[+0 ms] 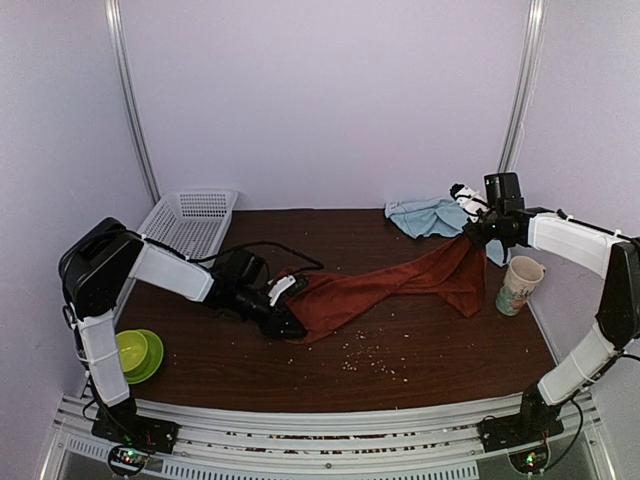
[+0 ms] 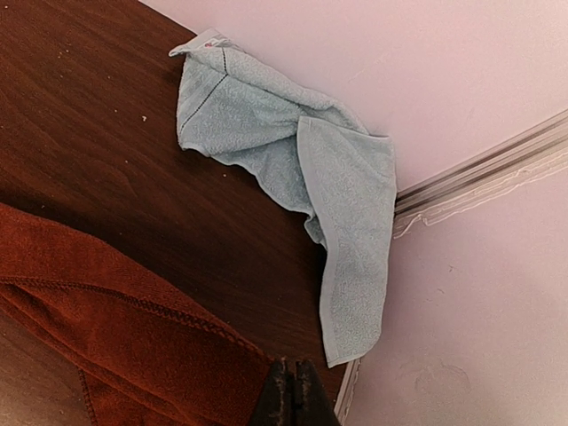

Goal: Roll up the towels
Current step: Flatten out the towel at the center of the board.

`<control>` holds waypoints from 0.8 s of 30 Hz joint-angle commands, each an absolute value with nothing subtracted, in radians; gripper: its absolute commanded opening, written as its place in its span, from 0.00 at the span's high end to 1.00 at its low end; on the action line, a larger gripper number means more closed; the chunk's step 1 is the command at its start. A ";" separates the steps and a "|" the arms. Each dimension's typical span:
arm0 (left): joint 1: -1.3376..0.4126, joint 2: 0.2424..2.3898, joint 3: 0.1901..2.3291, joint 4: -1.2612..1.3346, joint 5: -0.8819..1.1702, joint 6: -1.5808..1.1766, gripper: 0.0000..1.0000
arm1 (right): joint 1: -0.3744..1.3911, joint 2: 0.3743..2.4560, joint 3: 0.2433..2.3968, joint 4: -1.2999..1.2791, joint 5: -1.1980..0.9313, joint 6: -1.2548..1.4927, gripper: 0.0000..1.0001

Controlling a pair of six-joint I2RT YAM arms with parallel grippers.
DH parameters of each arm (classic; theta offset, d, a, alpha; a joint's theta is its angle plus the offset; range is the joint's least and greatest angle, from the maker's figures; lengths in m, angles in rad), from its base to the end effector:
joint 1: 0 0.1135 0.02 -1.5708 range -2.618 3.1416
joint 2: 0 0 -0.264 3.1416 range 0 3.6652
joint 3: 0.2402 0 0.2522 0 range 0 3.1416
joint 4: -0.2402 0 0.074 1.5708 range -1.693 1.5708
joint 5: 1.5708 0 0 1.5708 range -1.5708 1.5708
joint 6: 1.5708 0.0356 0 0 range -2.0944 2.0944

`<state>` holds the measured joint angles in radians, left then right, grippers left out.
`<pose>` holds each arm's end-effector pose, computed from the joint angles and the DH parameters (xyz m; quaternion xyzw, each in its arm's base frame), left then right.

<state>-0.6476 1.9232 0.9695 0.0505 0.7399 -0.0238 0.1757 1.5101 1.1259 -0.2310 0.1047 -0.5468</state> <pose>0.2757 -0.2387 0.1175 0.3831 0.8020 -0.4232 0.1759 0.3383 0.0563 0.2777 -0.2909 0.8381 -0.1304 0.4427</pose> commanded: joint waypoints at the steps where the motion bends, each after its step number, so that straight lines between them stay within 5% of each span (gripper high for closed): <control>1: -0.632 1.886 0.947 0.068 0.734 -0.011 0.61 | 0.184 1.497 1.115 -0.216 0.109 -0.548 1.00; 8: -0.620 1.885 0.932 0.062 0.715 -0.004 0.62 | 0.187 1.499 1.115 -0.216 0.107 -0.546 1.00; 13: -0.619 1.886 0.932 0.063 0.715 -0.003 0.72 | 0.189 1.501 1.113 -0.216 0.110 -0.546 1.00; 24: -0.617 1.913 0.967 0.095 0.757 -0.019 0.79 | 0.190 1.491 1.111 -0.219 0.110 -0.548 1.00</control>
